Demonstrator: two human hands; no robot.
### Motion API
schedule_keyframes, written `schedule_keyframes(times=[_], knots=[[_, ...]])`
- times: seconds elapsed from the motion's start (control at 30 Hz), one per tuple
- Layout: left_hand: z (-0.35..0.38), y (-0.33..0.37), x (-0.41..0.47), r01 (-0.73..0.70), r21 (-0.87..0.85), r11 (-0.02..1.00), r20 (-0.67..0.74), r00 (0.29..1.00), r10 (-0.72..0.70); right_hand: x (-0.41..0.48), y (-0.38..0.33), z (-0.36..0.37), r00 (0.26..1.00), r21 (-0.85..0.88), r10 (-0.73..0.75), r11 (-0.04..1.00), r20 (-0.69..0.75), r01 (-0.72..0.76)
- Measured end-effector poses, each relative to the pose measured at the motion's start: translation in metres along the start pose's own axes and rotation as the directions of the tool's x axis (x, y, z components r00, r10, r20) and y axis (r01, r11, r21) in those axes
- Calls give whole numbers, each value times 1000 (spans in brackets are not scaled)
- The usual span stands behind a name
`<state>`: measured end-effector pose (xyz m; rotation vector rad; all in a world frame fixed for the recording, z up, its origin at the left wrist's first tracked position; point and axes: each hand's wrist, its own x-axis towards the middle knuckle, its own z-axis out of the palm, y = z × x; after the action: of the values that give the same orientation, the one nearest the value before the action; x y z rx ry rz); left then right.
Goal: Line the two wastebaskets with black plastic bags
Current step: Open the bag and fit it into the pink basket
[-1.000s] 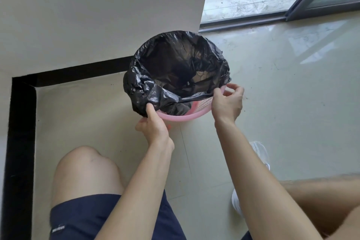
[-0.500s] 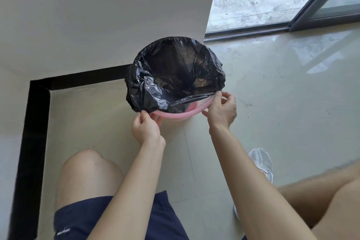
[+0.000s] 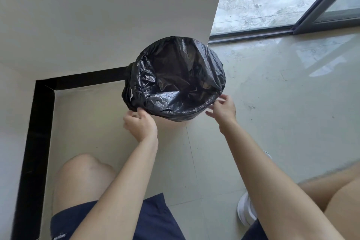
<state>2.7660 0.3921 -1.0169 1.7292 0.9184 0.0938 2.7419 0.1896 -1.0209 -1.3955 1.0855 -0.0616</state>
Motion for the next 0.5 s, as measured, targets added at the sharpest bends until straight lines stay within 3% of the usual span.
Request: schedule_keyframes(times=[0.03,0.07,0.1,0.13,0.17,0.2,0.23,0.27,0.3,0.4,0.5], knots=[[-6,2,-3,-287,80,954,-69,954,293,1,-4,-4,992,-49,-57,997,-115,52],[-11,6,-7,-584,155,797,-58,800,597,1,-9,-9,958,-108,-154,985,-243,131],[-15,10,-12,-795,196,575,46,593,804,-2,-15,-12,900,-159,-280,958,-335,239],[-17,14,-17,-911,209,355,222,398,890,-6,-23,-13,837,-207,-411,910,-361,358],[-16,16,-18,-957,233,175,453,266,851,-7,-31,-12,776,-276,-540,840,-326,468],[-12,19,-17,-959,281,25,678,217,703,-7,-38,-11,719,-369,-651,748,-244,551],[-9,23,-15,-936,339,-90,830,252,498,-5,-44,-8,683,-472,-719,650,-130,595],[-7,26,-13,-903,387,-188,894,318,315,-2,-49,-6,680,-558,-734,566,-5,607],[-5,29,-10,-876,411,-252,905,358,230,2,-54,-3,711,-617,-695,515,107,596],[-4,36,3,-838,436,-329,899,386,208,13,-61,3,839,-684,-459,514,292,518],[-5,36,16,-830,418,-368,904,341,257,15,-59,8,873,-620,-390,617,294,484]])
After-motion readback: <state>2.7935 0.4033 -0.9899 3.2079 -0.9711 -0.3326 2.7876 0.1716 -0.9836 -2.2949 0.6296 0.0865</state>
